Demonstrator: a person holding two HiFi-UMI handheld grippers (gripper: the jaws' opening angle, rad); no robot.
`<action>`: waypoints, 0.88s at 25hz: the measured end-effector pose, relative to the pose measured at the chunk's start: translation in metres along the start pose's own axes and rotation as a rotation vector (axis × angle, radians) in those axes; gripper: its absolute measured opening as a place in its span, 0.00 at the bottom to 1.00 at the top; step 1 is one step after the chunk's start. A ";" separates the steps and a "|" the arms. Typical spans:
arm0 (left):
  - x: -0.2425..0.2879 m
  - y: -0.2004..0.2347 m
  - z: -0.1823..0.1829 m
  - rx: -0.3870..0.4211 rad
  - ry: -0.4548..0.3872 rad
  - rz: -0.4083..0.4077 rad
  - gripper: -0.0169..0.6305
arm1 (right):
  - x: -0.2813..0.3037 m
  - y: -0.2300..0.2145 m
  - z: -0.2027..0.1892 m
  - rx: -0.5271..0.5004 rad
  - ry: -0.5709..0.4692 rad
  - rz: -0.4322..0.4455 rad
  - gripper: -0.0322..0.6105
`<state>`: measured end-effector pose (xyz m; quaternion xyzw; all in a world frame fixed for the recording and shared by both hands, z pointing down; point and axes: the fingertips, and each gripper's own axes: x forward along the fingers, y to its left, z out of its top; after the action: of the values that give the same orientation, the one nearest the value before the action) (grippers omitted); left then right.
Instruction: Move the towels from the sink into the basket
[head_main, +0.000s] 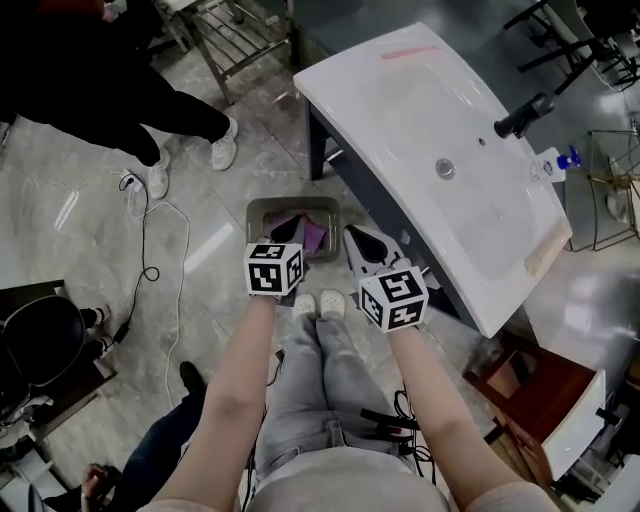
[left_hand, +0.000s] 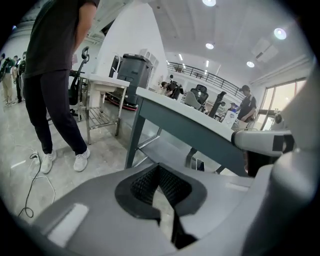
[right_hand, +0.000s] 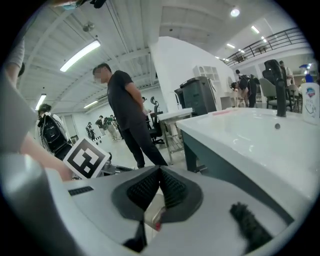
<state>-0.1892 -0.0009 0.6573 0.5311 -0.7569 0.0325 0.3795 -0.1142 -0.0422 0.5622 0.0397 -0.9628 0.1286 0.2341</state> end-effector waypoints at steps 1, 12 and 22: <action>-0.003 -0.005 0.006 0.009 -0.009 -0.003 0.04 | -0.003 0.000 0.004 -0.005 -0.002 0.003 0.08; -0.033 -0.054 0.063 0.091 -0.106 -0.032 0.04 | -0.040 -0.002 0.047 -0.031 -0.046 0.013 0.08; -0.055 -0.097 0.117 0.160 -0.212 -0.057 0.04 | -0.070 -0.010 0.085 -0.047 -0.105 0.013 0.08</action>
<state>-0.1641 -0.0532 0.5066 0.5813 -0.7724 0.0257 0.2548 -0.0882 -0.0729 0.4595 0.0346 -0.9768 0.1052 0.1834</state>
